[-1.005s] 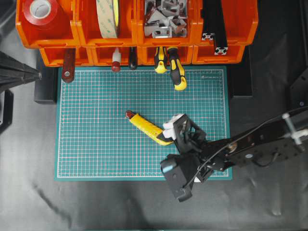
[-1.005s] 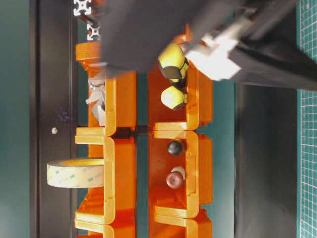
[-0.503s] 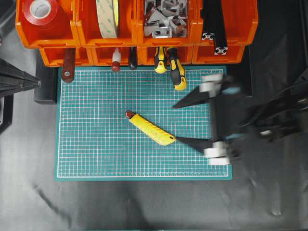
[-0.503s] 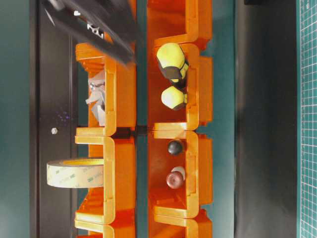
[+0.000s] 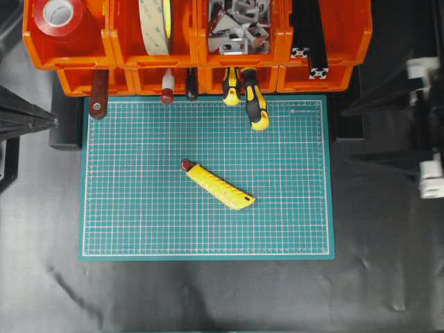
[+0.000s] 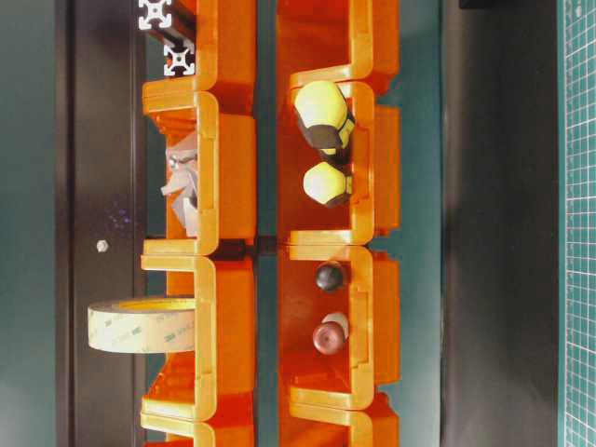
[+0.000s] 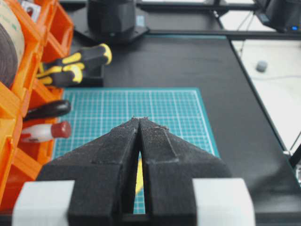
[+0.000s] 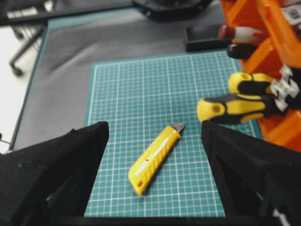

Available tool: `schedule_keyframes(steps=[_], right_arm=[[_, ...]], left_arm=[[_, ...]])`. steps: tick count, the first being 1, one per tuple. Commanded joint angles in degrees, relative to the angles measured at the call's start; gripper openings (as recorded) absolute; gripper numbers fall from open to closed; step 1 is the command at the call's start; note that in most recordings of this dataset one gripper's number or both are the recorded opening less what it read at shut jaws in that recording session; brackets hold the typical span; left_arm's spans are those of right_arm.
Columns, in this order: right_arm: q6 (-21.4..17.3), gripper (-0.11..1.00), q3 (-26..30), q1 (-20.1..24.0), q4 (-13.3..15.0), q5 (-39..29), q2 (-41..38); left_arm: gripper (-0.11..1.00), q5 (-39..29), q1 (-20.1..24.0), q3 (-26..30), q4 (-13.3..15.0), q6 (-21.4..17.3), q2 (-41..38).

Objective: Pick cutter from container rack with right arm.

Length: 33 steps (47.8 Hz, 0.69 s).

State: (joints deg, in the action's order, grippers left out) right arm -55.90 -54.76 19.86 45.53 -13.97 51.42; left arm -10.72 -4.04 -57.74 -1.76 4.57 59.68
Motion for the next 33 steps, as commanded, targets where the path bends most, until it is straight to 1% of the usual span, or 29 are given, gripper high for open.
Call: schedule_keyframes(steps=[1,7,13,33], right_arm=[[0.0,0.77,-1.1,-0.2,0.3,-0.1,2.9],[0.2,0.77,-2.9,-0.2,0.4,0.0,5.5],[0.2,0.77,-3.9,-0.2,0.7,0.0,6.4],[0.2,0.77,-3.9,-0.2,0.7,0.1,7.0]], left_arm=[[0.0,0.3,-0.1,0.8,-0.2,0.2,0.3],[0.0,0.2,-0.1,0.8,-0.2,0.1,1.1],[0.0,0.2,-0.1,0.8,-0.2,0.1,1.8],[0.0,0.2,0.0,0.5,-0.2,0.2,1.8]])
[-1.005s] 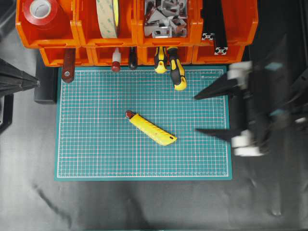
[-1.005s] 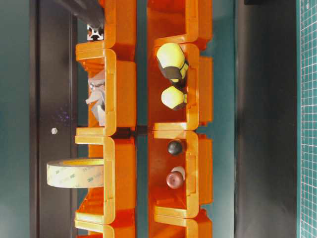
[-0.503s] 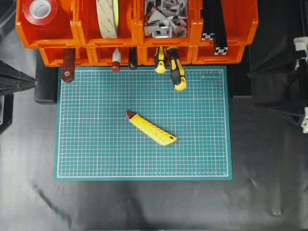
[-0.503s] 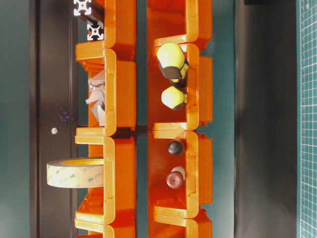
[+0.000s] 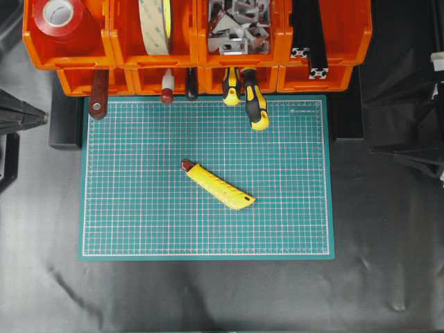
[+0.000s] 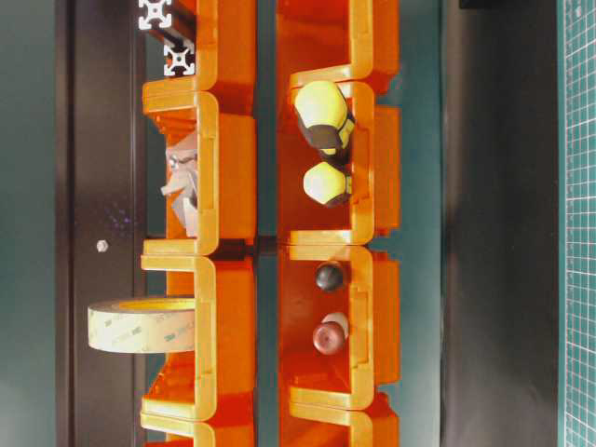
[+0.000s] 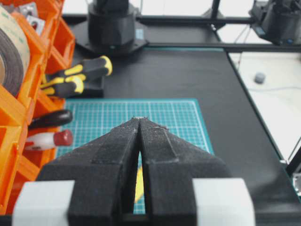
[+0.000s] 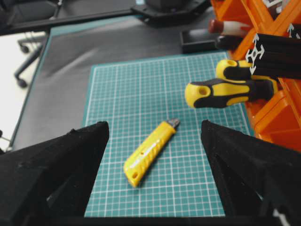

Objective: Pick cutter from container rack with right arm.

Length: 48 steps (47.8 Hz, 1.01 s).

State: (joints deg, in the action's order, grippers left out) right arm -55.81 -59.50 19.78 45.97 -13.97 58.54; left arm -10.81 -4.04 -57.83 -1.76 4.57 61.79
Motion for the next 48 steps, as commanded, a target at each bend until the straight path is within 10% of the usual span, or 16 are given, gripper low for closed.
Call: schedule_keyframes(steps=[1,48], right_arm=[[0.1,0.77,0.8,-0.1,0.3,0.1,0.0],[0.0,0.76,0.1,-0.1,0.4,-0.4,1.5]], left_arm=[[0.0,0.3,0.0,0.5,-0.2,0.2,-0.3],[0.0,0.2,0.0,0.1,-0.2,0.3,-0.1]])
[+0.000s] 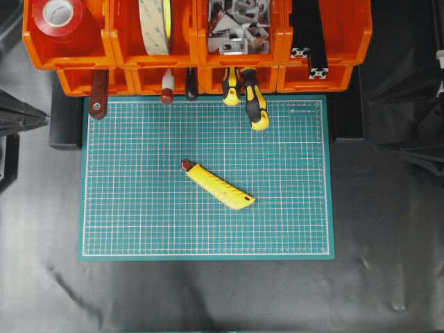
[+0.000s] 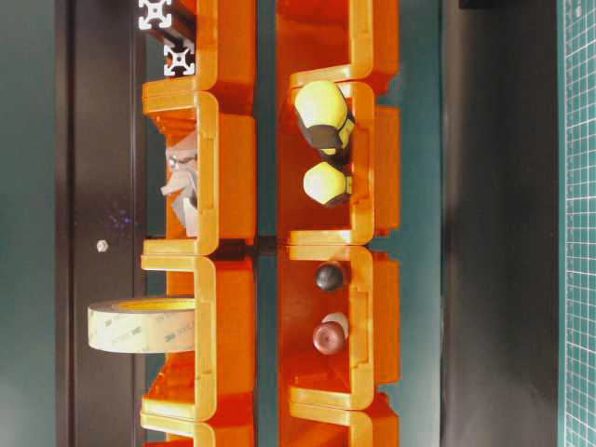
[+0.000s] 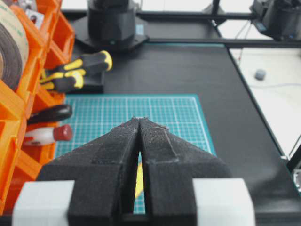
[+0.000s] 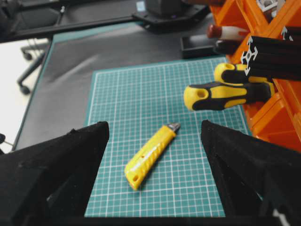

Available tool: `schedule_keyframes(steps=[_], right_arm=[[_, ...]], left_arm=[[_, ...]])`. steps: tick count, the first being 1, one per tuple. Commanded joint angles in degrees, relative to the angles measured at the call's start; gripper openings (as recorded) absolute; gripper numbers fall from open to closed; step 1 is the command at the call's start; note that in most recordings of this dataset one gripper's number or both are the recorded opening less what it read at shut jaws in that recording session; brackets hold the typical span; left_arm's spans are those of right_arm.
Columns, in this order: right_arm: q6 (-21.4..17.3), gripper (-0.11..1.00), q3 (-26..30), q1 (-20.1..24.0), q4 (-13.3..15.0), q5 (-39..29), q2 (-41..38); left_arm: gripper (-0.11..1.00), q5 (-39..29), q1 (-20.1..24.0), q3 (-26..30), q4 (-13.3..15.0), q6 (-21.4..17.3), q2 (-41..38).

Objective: Pick cutter from container rack with right arm.

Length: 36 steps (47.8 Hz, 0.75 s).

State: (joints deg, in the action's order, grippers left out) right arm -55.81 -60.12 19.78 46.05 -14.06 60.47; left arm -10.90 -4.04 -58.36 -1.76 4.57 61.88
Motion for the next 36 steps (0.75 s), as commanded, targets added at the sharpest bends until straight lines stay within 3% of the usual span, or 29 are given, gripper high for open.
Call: schedule_keyframes(steps=[1,36], right_arm=[[0.0,0.76,0.8,-0.1,0.2,-0.3,-0.4],[-0.1,0.76,0.6,-1.1,0.2,-1.1,0.0]], left_arm=[[0.0,0.3,0.0,0.6,-0.2,0.3,-0.2],[0.0,-0.5,-0.1,0.6,-0.2,0.4,0.4]])
